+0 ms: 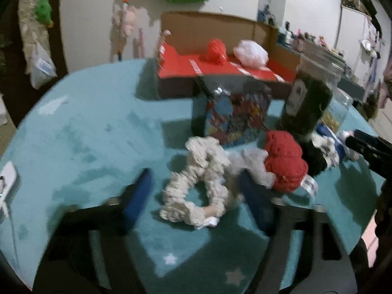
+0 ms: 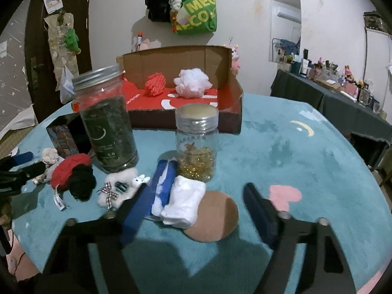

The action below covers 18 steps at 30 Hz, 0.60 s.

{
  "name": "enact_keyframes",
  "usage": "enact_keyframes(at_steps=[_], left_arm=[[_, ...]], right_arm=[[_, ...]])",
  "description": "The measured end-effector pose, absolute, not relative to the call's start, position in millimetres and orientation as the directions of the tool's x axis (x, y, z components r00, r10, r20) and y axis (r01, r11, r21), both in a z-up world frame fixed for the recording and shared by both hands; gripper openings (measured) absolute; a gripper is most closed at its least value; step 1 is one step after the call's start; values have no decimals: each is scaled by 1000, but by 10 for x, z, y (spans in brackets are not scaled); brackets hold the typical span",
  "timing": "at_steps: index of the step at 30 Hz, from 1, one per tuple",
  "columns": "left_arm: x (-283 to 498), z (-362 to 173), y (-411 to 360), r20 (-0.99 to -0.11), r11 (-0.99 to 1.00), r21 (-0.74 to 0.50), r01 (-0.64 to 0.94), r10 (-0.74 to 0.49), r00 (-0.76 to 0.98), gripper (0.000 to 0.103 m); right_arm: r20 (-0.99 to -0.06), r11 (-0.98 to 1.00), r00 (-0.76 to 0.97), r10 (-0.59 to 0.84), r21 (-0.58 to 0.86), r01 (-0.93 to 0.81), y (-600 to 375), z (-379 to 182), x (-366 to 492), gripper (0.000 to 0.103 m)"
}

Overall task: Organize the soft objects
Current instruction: 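Grasp the cream crocheted scrunchie with the left tool while the right grasps the white sock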

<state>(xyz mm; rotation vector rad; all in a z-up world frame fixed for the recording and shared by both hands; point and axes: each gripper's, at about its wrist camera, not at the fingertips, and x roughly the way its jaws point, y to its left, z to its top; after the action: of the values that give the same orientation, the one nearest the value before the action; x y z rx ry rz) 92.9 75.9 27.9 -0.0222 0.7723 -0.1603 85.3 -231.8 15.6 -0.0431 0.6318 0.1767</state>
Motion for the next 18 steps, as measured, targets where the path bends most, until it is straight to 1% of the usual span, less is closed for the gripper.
enact_keyframes(at_steps=[1, 2, 3, 4, 5, 6, 13, 18], left_arm=[[935, 279, 762, -693, 983, -99, 154, -179, 699, 51], [935, 279, 759, -693, 981, -103, 162, -187, 696, 40], [936, 280, 754, -694, 980, -105, 166, -192, 694, 33], [934, 277, 748, -693, 980, -106, 166, -193, 695, 33], [925, 280, 742, -692, 981, -103, 164, -189, 696, 31], [911, 290, 734, -689, 981, -101, 164, -188, 700, 26], [803, 493, 690, -652, 983, -71, 167, -173, 738, 25], [716, 665, 583, -619, 974, -83, 213, -218, 755, 25]], right_arm=[[-596, 983, 788, 157, 18, -183, -2318, 144, 868, 53], [-601, 982, 782, 163, 20, -190, -2313, 131, 879, 41], [-607, 979, 775, 173, 22, -202, -2306, 117, 887, 25], [-612, 976, 768, 187, 30, -215, -2300, 103, 892, 21], [-617, 974, 761, 198, 37, -223, -2294, 88, 893, 21], [-612, 974, 765, 198, 34, -225, -2293, 88, 882, 19], [-582, 970, 785, 213, 30, -242, -2305, 186, 803, 18], [-555, 962, 793, 250, 48, -270, -2289, 295, 736, 18]])
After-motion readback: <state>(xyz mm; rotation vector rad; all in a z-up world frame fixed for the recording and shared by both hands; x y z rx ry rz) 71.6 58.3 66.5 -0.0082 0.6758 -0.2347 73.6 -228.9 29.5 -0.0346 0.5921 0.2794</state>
